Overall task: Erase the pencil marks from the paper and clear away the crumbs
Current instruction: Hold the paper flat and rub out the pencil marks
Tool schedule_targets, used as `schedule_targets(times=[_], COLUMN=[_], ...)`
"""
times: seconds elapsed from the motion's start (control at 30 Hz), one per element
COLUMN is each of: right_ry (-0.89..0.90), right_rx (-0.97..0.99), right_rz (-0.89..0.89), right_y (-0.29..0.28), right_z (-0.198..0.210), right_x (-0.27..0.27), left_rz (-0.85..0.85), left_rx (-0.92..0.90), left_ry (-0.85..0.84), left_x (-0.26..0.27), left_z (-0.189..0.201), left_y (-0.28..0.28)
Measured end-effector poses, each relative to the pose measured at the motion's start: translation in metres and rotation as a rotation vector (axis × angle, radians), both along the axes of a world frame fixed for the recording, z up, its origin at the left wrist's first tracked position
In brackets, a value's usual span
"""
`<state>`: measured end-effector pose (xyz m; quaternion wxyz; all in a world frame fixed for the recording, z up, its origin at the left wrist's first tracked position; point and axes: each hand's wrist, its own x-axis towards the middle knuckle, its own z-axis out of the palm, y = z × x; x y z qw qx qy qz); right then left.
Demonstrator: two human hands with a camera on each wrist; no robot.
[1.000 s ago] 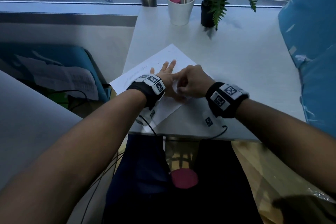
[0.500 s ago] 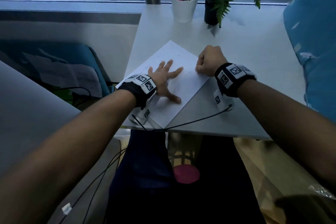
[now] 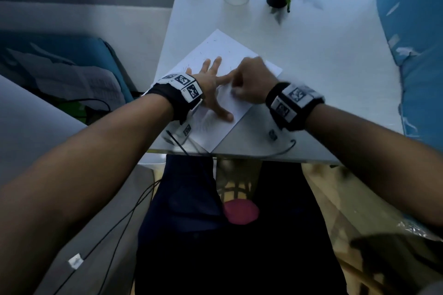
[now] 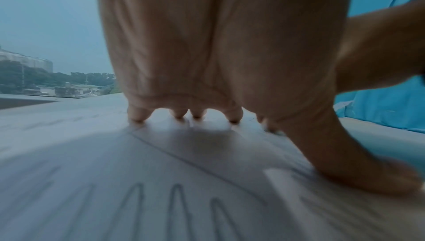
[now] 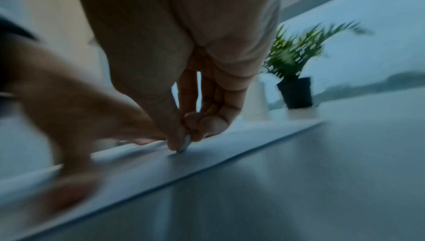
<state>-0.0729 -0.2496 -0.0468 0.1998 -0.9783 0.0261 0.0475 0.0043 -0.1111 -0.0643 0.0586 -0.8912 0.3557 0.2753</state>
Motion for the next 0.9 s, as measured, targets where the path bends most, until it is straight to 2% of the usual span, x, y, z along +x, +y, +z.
schedule_targets(times=[0.07, 0.1, 0.23, 0.37, 0.47, 0.53, 0.6, 0.67, 0.8, 0.83, 0.9], right_ry=[0.064, 0.062, -0.041, 0.088, 0.015, -0.016, 0.046, 0.103, -0.025, -0.036, 0.035], right_rx=[0.053, 0.049, 0.033, 0.055, 0.006, -0.037, -0.075, -0.021, -0.045, -0.049, -0.050], right_rz=[0.105, 0.095, -0.084, 0.131, -0.022, -0.065, 0.044, 0.156, -0.017, -0.029, 0.065], right_y=[0.011, 0.006, -0.014, 0.016, -0.015, -0.015, 0.008, 0.017, -0.021, -0.018, 0.003], right_z=[0.000, 0.003, 0.006, 0.005, 0.009, 0.006, 0.000, 0.004, 0.011, 0.009, 0.002], right_x=[-0.013, -0.010, 0.008, -0.018, 0.008, 0.011, -0.002, -0.013, 0.018, 0.015, -0.002], left_rz=[-0.007, -0.006, -0.009, -0.019, -0.004, -0.001, -0.007, -0.010, -0.003, -0.001, -0.003], left_rx=[0.001, 0.001, -0.001, -0.008, -0.012, -0.013, -0.007, -0.004, -0.008, -0.006, -0.007], left_ry=[0.003, 0.002, -0.023, -0.017, -0.013, -0.014, -0.010, -0.008, -0.010, -0.011, -0.001], left_x=[0.000, 0.000, -0.001, 0.000, 0.000, -0.001, -0.001, 0.000, 0.000, 0.000, 0.000], left_z=[0.001, 0.000, -0.002, -0.001, -0.001, -0.001, -0.001, -0.001, -0.003, -0.003, -0.003], left_y=[0.000, 0.000, 0.001, 0.000, 0.000, 0.000, 0.000, 0.000, 0.000, 0.000, 0.000])
